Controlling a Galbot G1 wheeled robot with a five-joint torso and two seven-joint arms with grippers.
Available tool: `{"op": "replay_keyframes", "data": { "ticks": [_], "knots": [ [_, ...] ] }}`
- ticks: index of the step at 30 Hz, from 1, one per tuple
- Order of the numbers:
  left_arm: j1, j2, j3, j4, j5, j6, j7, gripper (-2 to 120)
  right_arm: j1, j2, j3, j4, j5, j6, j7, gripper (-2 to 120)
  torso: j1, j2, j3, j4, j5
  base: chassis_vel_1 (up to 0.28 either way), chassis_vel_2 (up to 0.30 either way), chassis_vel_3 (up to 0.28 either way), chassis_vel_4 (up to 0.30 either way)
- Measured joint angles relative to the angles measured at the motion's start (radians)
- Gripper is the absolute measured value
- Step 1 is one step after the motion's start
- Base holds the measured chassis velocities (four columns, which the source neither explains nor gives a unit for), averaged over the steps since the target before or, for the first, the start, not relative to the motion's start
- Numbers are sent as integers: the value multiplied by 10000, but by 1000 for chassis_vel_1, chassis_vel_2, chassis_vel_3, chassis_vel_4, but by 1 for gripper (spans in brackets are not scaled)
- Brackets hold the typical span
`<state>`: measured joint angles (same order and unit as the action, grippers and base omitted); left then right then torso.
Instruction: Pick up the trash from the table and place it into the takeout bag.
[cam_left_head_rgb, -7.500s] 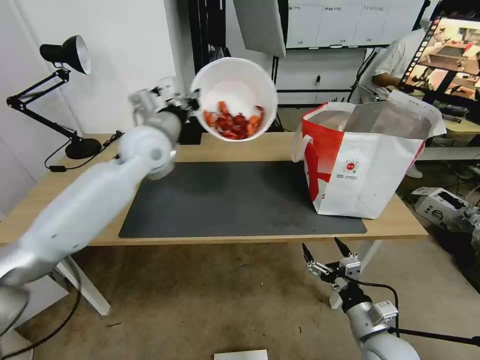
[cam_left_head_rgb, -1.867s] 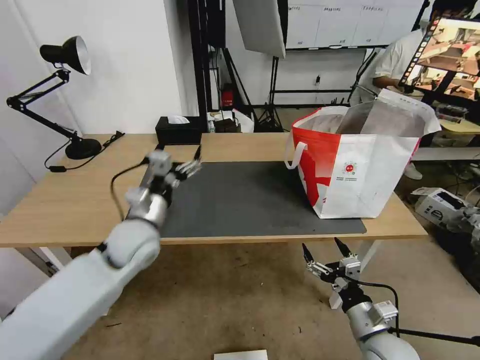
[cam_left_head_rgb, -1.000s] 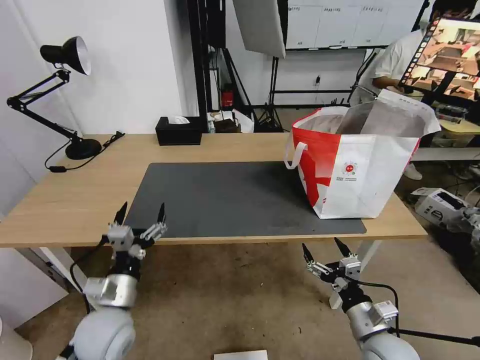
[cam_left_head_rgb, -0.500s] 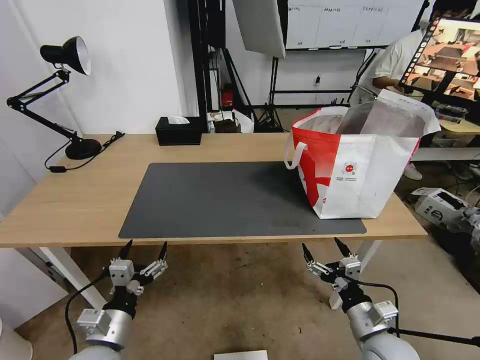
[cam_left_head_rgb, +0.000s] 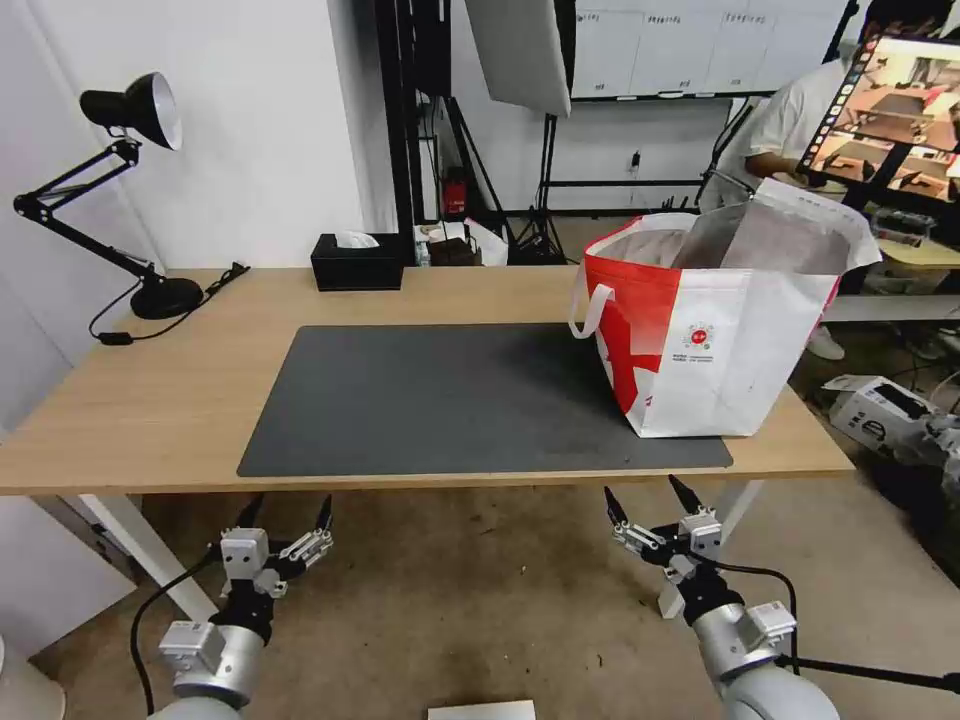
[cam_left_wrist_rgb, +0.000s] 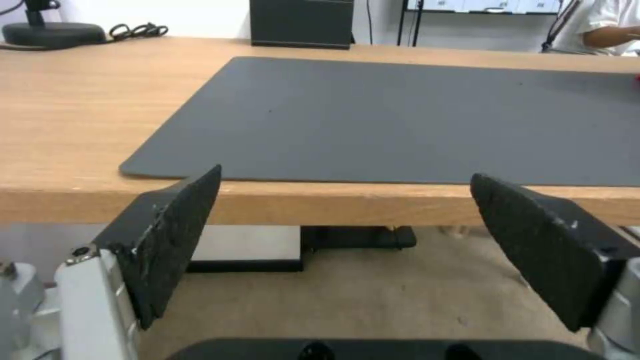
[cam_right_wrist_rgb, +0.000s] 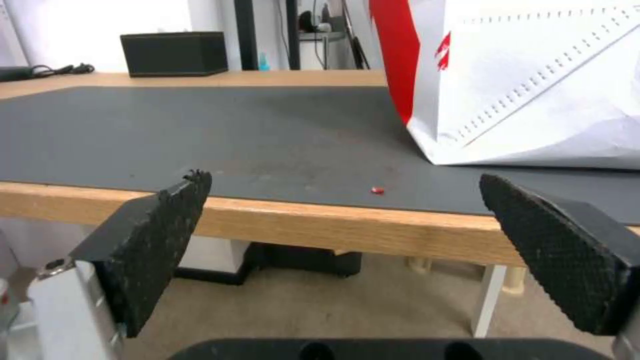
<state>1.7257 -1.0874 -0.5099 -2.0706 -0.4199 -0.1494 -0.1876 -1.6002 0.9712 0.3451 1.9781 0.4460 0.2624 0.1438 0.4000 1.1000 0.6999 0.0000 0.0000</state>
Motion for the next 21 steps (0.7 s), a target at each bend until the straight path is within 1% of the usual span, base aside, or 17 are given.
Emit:
{"op": "replay_keyframes", "data": {
  "ticks": [21],
  "knots": [
    [-35,4,24,19,4,-36,-28,100,0,0,0,0,0,0,0,100,0,0,0,0,1,0,0,0,0]
  ]
}}
